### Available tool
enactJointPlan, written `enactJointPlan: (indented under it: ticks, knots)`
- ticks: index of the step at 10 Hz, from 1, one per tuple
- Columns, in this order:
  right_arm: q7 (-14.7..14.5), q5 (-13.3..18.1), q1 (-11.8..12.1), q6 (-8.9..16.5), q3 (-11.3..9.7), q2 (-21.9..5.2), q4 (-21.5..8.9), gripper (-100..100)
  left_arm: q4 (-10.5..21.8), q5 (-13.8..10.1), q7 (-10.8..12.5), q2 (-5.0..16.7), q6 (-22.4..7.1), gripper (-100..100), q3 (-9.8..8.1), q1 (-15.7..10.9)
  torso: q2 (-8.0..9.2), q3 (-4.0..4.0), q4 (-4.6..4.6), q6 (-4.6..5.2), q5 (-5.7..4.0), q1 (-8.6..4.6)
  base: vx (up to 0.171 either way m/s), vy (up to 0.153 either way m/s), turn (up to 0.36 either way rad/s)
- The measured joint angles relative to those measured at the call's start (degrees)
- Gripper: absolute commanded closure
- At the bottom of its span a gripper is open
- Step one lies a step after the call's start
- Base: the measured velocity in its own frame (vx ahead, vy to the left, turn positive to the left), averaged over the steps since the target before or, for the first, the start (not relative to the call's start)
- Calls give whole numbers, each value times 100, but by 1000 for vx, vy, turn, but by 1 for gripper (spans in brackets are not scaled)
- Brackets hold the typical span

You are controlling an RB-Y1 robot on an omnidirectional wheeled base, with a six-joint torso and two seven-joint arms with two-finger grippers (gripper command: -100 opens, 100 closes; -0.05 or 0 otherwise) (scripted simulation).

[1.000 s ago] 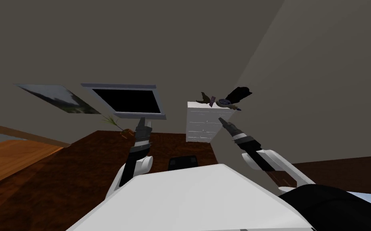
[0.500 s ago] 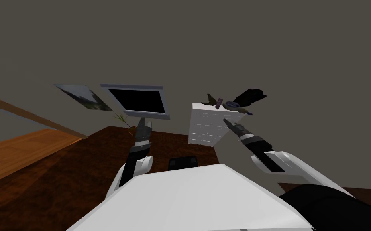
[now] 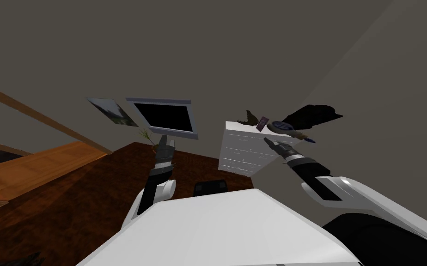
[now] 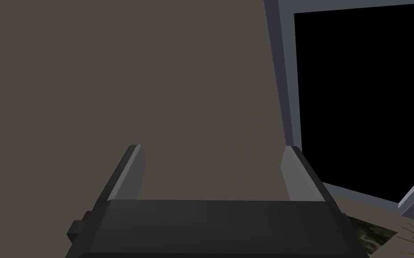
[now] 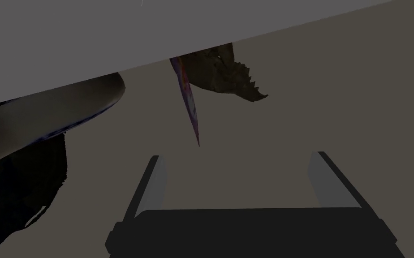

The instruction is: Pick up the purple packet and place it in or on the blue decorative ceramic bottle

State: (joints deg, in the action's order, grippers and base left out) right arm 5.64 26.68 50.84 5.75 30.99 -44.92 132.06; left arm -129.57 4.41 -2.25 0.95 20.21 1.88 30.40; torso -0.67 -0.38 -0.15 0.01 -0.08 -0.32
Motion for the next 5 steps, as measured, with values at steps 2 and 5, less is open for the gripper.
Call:
enactJointPlan:
  ticks: [2, 5]
  knots:
    - [-37, 27, 263, 166, 212, -54, 8, -100, 0, 0, 0, 0, 0, 0, 0, 0, 1, 1, 0, -2, 0, -2, 171, -66, 161]
    - [-58, 39, 545, 458, 473, -173, -35, -100, 0, 0, 0, 0, 0, 0, 0, 0, 3, 1, 0, 0, -1, -3, 168, -81, 147]
